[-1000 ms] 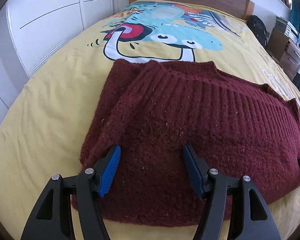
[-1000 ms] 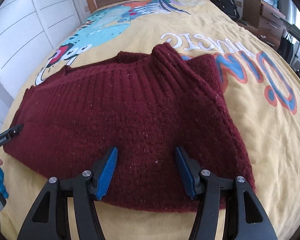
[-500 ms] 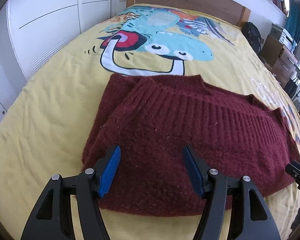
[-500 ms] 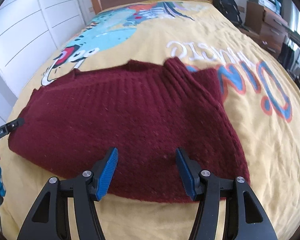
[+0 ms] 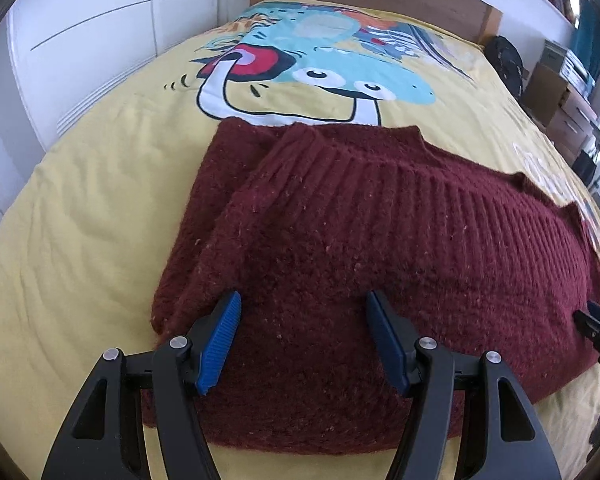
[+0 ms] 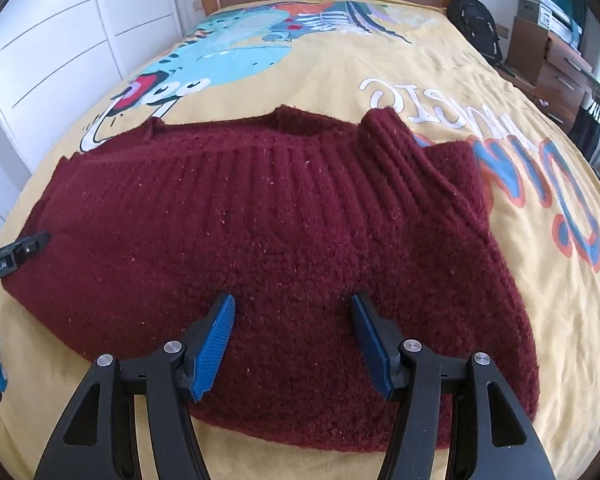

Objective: Fold small clothes
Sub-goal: 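Move both open grippers to the folded edge of the sweater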

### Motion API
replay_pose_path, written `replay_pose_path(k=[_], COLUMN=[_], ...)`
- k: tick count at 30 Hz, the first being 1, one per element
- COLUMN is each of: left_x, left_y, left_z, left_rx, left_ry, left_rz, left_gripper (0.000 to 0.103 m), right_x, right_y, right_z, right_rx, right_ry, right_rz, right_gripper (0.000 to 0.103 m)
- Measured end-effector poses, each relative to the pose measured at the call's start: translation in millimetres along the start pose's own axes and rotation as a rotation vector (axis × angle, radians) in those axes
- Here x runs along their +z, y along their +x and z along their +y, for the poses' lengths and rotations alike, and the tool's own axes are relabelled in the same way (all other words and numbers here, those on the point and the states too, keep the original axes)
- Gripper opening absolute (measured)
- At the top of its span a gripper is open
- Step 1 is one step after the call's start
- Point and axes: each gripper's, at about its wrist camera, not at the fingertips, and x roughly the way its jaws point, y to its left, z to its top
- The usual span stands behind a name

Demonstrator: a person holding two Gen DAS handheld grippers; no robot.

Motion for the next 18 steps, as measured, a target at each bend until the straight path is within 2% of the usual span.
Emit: replay_pose_path(k=[13, 18], left_x=[-9, -9], left_y=[-18, -31], left_z=[8, 14], left_rx=[-0.052, -0.076], left_ry=[-0.005, -0.041], left_rz=[0.036, 0.057], left_gripper=[0.06, 0.059], right_x=[-9, -14], right_y=[-16, -29], right_z=[6, 8], right_rx=[-0.039, -0.06], right_ry=[-0.032, -0.032], right_rz=[0.065, 0.083], right_gripper=[0.062, 0.062])
